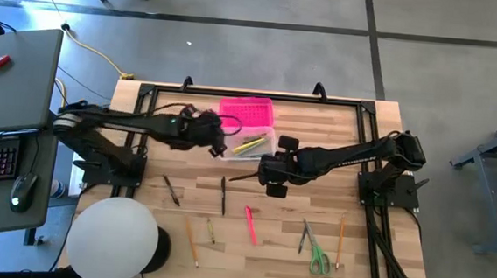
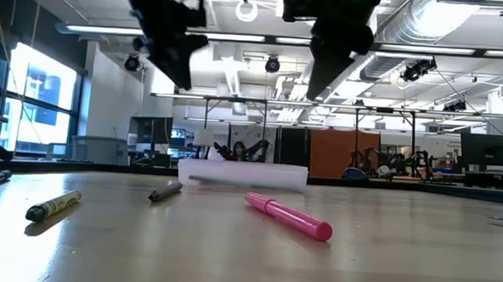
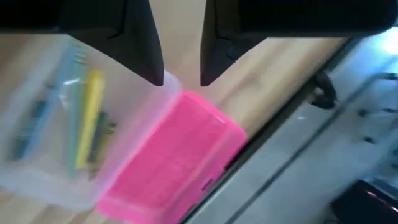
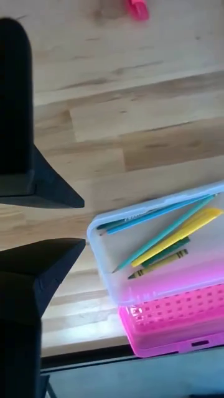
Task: Pick & place school supplies into a supply box
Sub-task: Put the black pen into the pink supply box
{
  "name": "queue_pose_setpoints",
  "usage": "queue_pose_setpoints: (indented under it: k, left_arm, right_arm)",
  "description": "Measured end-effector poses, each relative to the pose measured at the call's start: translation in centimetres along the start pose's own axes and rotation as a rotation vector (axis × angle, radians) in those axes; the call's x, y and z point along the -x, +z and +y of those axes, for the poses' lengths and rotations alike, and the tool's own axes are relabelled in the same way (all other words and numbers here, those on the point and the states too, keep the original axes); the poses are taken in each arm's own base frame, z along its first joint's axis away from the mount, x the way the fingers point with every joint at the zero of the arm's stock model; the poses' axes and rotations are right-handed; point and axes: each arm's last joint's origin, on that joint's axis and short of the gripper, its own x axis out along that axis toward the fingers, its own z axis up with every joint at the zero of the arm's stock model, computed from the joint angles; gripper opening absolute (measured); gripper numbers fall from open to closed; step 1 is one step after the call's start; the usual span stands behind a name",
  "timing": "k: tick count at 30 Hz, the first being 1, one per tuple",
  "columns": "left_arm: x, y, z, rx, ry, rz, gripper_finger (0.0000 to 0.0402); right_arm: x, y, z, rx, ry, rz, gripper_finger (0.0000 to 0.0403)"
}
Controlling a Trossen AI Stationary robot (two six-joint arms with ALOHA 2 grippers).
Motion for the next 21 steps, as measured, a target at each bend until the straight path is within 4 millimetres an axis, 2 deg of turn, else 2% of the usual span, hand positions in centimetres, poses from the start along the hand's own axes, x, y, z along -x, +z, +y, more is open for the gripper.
queue_pose_setpoints:
  k: [2, 5, 13, 16, 21]
  left_arm:
    - [1.1, -1.1, -0.2, 0.067, -0.036, -0.015, 0.0129]
    - [1.8, -3.2, -1.1, 0.143, -0.036, -0.031, 0.0127]
    - [1.6, -9.8, -3.1, 0.143, -0.102, 0.093, 0.0127]
    - [2.0, -11.6, -3.3, 0.249, -0.098, 0.152, 0.0127]
    - [2.9, -13.9, -2.5, 0.312, -0.011, 0.299, 0.0127]
  right_arm:
    - [0.0, 0.1, 0.0, -0.005, -0.005, -0.009, 0.0067]
    - [0.0, 0.3, -0.1, -0.018, -0.017, -0.025, 0.0067]
    - [0.0, 0.3, -0.1, -0.003, -0.013, -0.023, 0.0067]
    - [0.0, 0.3, -0.1, -0.004, -0.025, -0.027, 0.0067]
    - [-0.2, 0.4, -0.4, -0.012, -0.040, -0.028, 0.0067]
